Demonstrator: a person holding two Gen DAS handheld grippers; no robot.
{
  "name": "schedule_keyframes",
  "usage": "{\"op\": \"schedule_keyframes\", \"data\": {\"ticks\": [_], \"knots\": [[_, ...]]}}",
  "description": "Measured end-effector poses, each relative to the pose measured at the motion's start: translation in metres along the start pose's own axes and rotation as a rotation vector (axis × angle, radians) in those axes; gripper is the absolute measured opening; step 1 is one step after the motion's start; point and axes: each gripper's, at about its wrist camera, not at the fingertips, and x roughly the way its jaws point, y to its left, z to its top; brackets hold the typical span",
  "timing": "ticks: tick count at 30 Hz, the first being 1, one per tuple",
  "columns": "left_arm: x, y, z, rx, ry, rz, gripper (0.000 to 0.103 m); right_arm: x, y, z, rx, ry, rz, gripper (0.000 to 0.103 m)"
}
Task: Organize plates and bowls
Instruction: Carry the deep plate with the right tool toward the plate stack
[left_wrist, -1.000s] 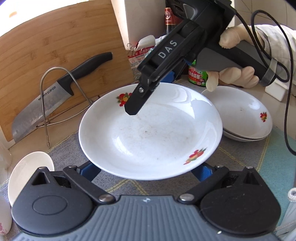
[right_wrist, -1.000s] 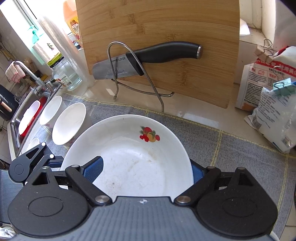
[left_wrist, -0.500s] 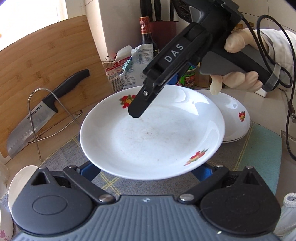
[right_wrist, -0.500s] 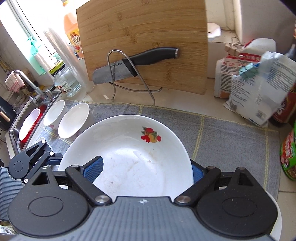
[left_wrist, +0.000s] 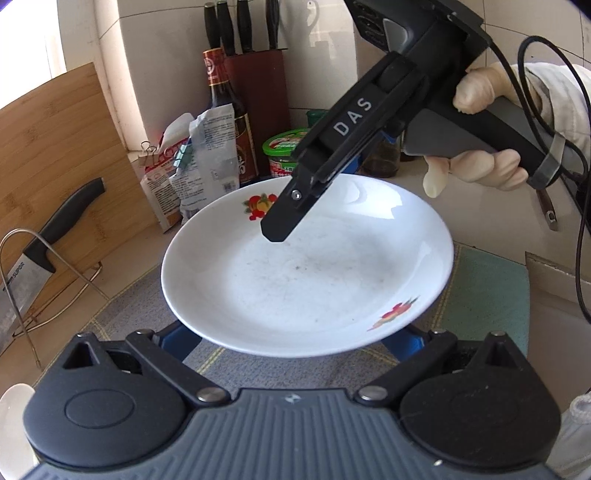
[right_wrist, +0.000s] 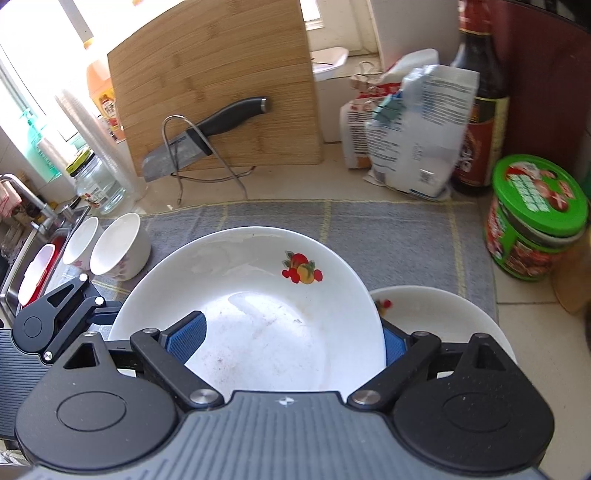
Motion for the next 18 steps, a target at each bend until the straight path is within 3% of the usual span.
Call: {"op": "schedule_keyframes", "data": {"ticks": [18], "knots": [[0.029,-0.015,0.015,0.060,0.024,-0.097,0.101,-0.014,-0.035,-0.031,0.100,-0.005,-0.073,0.097]]}}
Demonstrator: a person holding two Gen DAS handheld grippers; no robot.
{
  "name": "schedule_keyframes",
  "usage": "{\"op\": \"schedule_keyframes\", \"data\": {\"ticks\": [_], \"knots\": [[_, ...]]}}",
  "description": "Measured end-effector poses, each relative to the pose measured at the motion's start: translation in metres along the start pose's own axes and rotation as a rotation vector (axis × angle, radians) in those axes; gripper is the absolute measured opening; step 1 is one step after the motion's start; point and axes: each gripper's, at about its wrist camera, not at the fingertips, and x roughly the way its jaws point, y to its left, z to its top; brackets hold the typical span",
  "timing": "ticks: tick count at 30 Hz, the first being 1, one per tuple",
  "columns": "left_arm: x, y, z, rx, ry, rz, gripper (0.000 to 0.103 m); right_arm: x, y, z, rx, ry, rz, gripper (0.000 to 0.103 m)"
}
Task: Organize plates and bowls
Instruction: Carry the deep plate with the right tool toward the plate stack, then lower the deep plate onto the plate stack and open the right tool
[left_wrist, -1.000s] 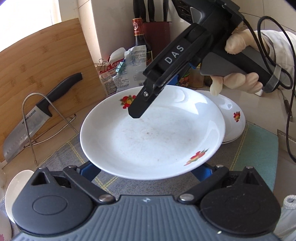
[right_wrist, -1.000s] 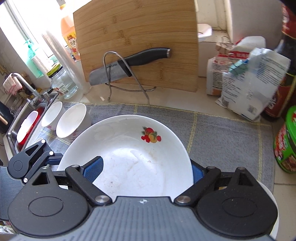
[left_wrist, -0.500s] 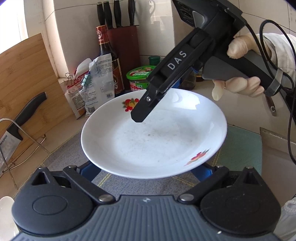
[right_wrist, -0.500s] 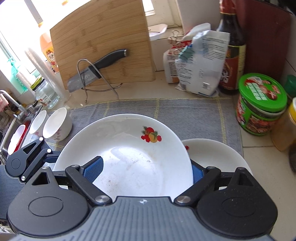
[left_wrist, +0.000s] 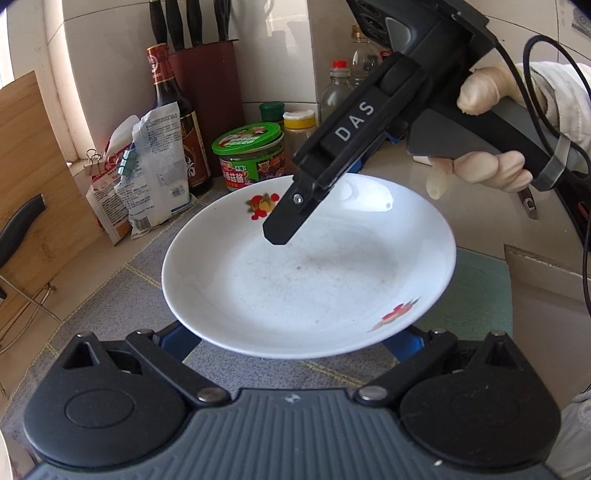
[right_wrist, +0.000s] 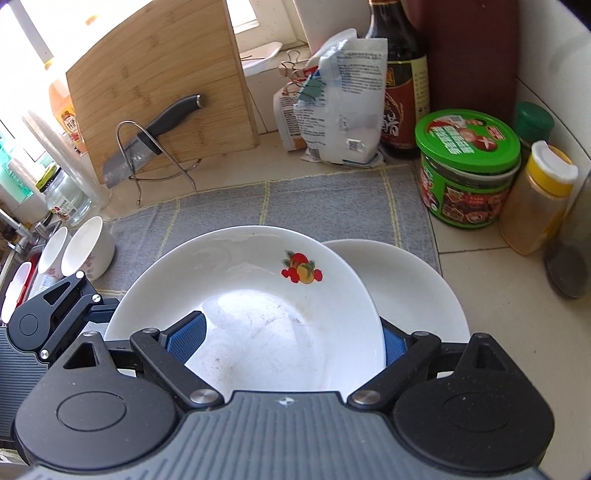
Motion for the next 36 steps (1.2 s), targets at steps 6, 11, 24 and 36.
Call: {"op": "schedule_keyframes", "data": {"ticks": [6,11,24,36], "knots": [[0.010,-0.004,0.003,0.012,0.013,-0.026,0.101,0.003,-0.012,-0.011,0.034,0.014,-0.017,0.097],[0.017,-0.007,0.007,0.023,0.021,-0.041,0.101,0.003,-0.022,-0.017,0.067,0.018,-0.023,0.097],[0.026,-0.007,0.009,0.020,0.047,-0.050,0.101,0.007,-0.026,-0.019,0.070,0.036,-0.037,0.097],[0.028,-0.008,0.011,0.012,0.066,-0.060,0.101,0.011,-0.028,-0.021,0.079,0.052,-0.048,0.097]]}}
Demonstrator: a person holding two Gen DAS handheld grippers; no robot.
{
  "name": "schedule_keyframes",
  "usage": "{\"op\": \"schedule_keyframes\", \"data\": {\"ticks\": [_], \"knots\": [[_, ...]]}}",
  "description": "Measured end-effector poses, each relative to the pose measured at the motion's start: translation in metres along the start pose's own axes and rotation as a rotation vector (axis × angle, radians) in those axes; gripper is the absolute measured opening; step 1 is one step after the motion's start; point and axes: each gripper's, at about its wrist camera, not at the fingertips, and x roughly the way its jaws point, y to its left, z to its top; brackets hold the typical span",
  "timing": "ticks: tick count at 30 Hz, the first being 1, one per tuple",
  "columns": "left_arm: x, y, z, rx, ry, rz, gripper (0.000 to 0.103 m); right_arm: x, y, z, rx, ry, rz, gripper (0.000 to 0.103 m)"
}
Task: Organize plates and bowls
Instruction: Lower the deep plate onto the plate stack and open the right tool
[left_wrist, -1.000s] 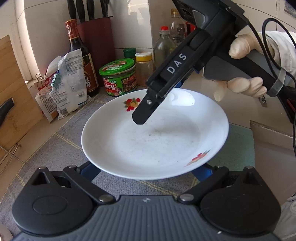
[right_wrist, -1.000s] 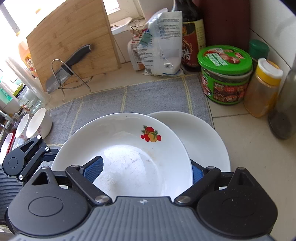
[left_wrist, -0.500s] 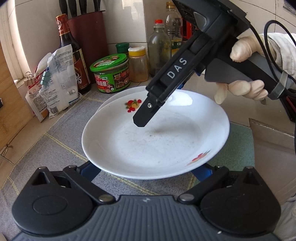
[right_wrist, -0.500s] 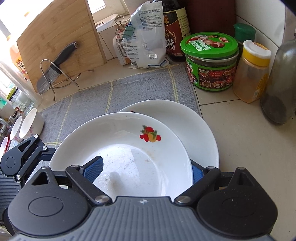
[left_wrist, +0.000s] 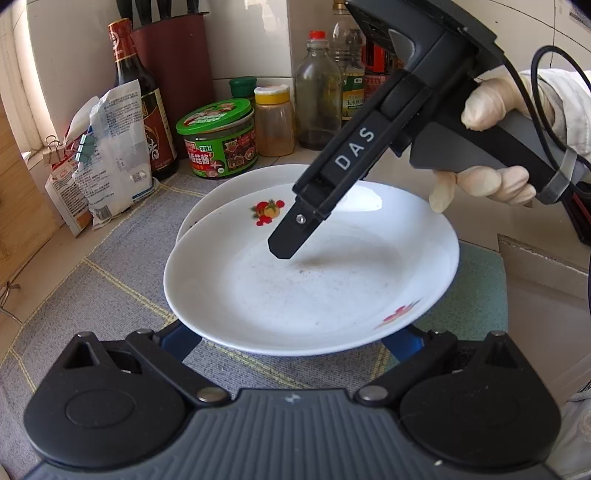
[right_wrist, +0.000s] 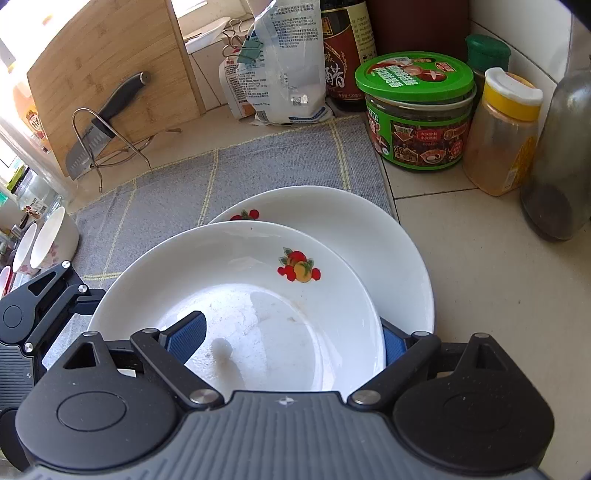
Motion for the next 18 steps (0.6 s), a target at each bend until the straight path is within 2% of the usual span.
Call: {"op": "schedule_keyframes", "data": {"ticks": [18], "knots": [[0.007,0.003,0.002,0.021,0.016,-0.030,0.101,-0.015,-0.007,-0.005,0.042,-0.017,0.003,0.096]]}}
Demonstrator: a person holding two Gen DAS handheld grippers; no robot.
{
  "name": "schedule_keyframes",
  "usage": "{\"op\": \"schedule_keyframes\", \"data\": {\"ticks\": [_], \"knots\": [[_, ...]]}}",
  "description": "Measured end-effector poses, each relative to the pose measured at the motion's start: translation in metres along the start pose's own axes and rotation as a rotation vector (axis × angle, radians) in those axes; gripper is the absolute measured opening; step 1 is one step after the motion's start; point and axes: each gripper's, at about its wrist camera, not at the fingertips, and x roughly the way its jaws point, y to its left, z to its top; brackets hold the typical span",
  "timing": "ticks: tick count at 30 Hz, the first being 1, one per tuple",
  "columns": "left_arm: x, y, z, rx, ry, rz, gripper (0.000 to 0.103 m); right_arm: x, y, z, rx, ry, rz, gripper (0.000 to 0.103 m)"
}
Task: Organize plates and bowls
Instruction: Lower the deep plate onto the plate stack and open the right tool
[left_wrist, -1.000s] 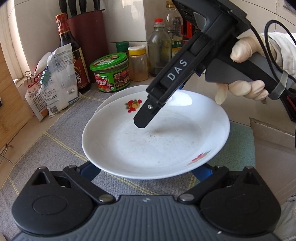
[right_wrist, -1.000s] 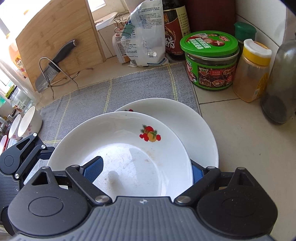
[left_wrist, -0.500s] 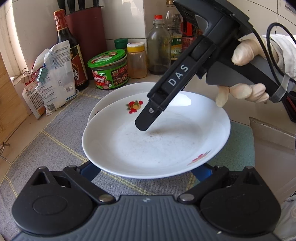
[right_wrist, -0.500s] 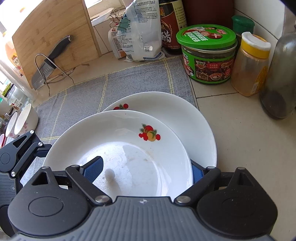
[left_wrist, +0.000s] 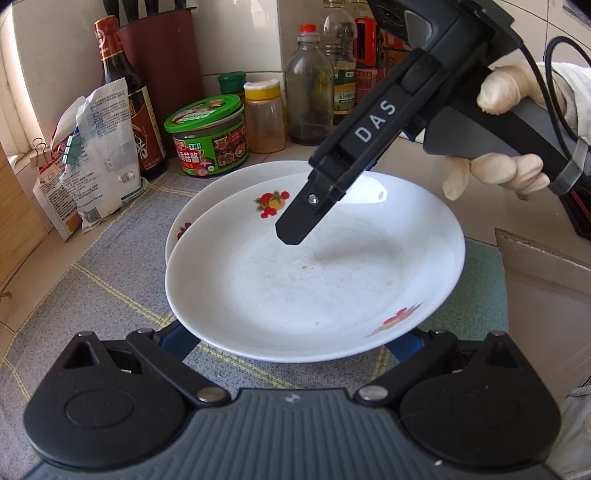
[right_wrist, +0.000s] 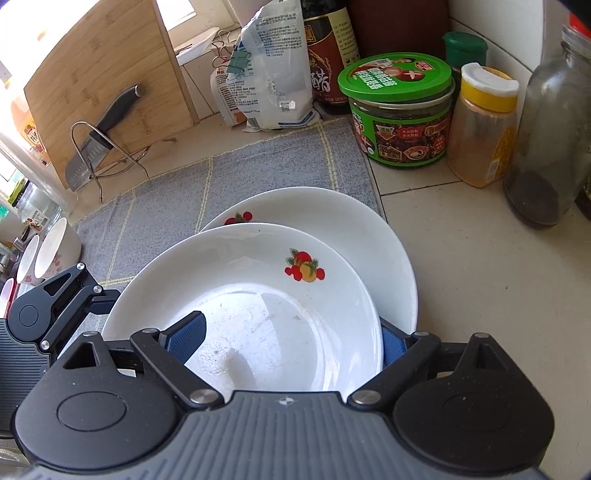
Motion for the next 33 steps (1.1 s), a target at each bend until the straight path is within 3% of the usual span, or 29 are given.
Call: {"op": "schedule_keyframes", "data": {"ticks": [24,33], "knots": [[0.004,0.006,0.004,-0.010,0.021,0.020,0.099,-0.021,-0.002,-0.008,0.050,-0.029,-0.010,0.097],[0.003,0.003,0.005,0.028,-0.009,0.017,0.101,-0.030,-0.004,-0.015,0.079,-0.039,-0.037,0.098]]}}
